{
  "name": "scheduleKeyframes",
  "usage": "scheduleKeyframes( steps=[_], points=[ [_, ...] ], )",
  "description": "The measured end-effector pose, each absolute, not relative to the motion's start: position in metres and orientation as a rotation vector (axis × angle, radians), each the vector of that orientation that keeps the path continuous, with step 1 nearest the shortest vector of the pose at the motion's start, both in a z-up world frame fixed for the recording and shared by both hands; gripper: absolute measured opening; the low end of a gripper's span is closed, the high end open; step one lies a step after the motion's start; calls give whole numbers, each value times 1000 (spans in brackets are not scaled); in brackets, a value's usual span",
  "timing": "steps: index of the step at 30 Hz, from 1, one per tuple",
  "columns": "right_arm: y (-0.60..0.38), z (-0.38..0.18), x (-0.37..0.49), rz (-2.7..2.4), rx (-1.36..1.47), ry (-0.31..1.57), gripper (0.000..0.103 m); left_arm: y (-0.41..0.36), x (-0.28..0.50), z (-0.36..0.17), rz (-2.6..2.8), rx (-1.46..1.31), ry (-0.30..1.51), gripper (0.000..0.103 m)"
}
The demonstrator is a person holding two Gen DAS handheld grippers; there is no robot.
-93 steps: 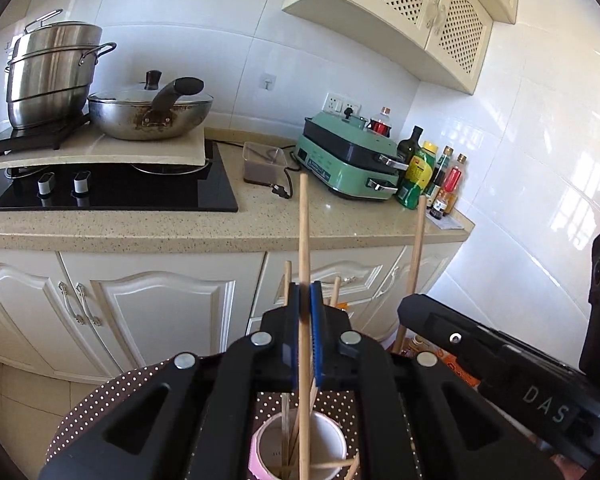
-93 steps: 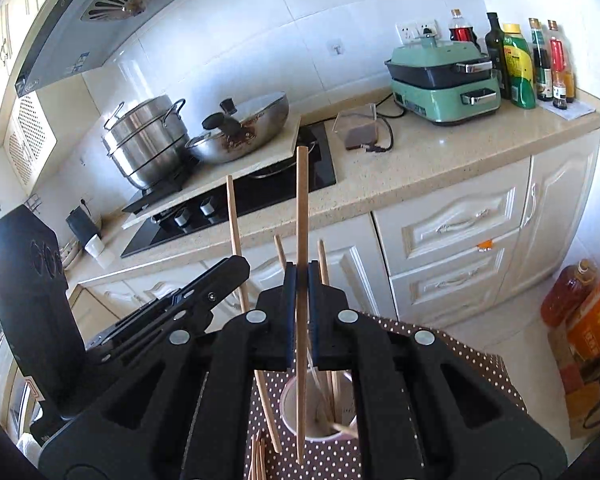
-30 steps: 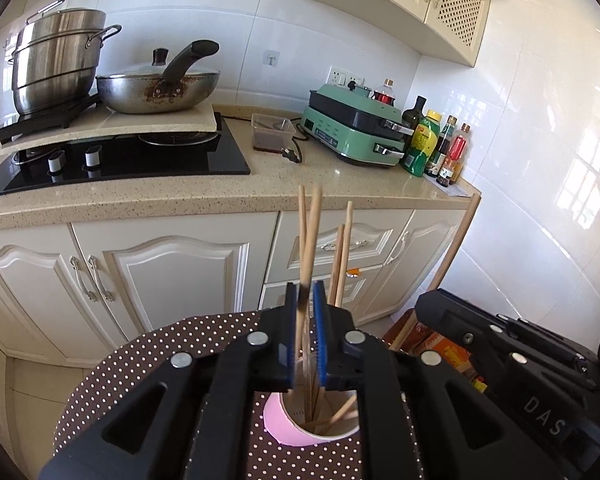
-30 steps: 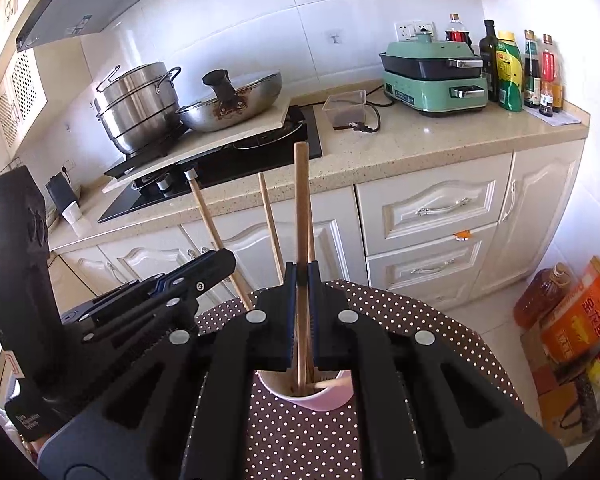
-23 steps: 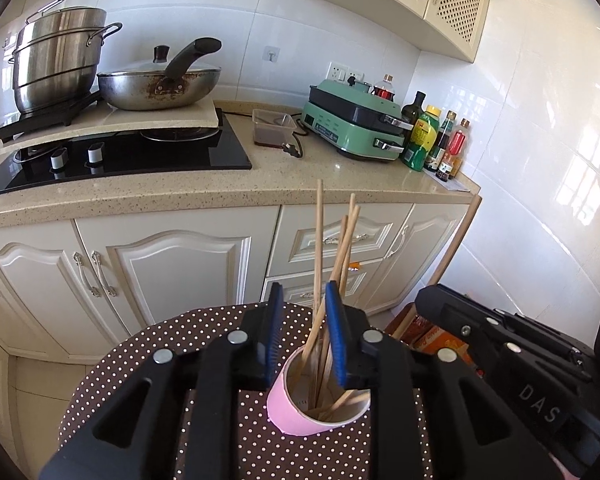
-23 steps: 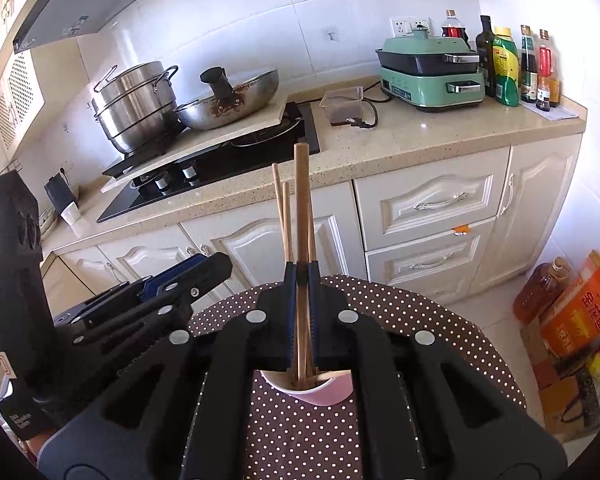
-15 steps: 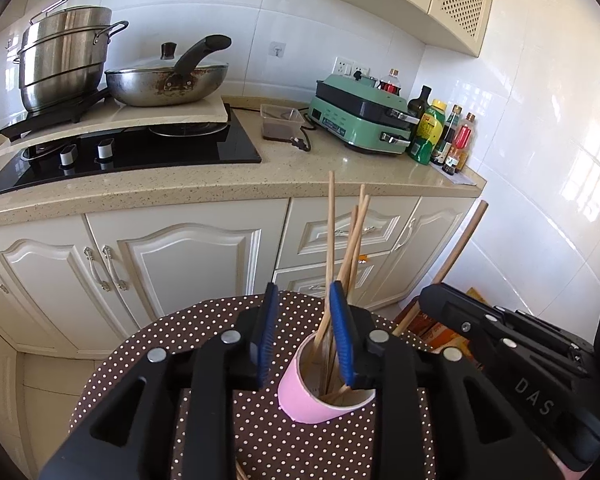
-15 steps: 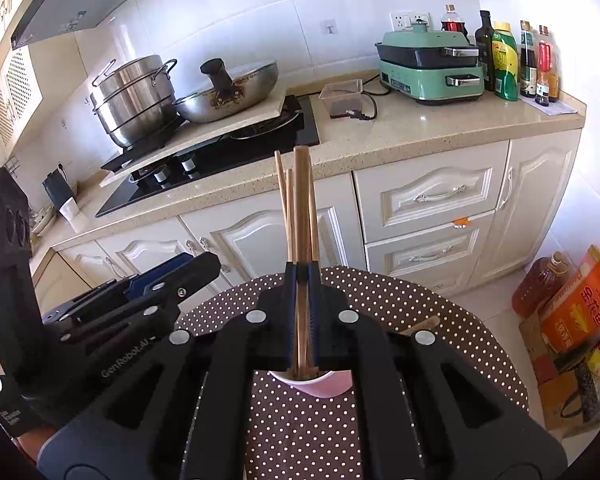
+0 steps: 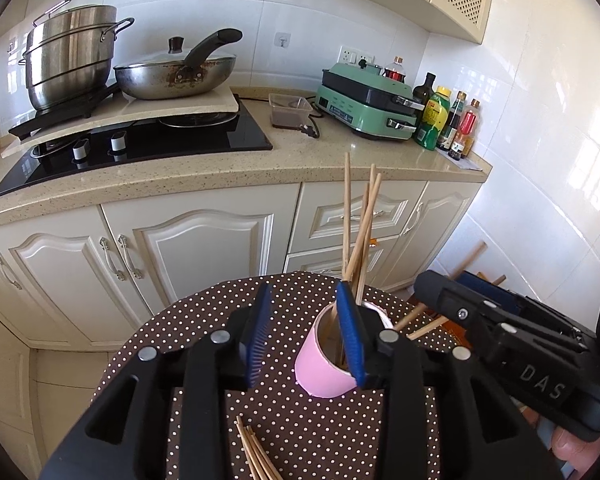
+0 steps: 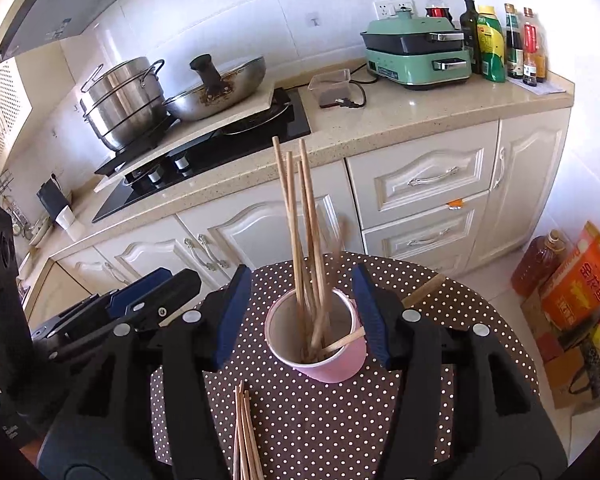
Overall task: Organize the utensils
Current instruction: 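Move both open grippers back down to the remaining chopsticks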
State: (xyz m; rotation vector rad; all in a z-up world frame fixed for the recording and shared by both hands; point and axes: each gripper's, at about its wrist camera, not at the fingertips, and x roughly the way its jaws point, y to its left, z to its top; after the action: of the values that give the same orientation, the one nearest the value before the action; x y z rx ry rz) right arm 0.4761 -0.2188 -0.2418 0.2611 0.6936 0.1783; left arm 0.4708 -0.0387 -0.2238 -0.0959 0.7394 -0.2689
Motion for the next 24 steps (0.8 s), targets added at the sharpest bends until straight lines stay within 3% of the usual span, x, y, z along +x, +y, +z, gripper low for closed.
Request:
scheduleKeyframes(
  steps=[16, 24],
  points=[
    [-208, -237, 438, 156, 264, 689, 52, -9, 431, -232, -257, -112, 789, 39],
    [-196, -251, 418, 172, 252, 734, 52, 13, 410, -264, -238, -140, 895, 39]
  ],
)
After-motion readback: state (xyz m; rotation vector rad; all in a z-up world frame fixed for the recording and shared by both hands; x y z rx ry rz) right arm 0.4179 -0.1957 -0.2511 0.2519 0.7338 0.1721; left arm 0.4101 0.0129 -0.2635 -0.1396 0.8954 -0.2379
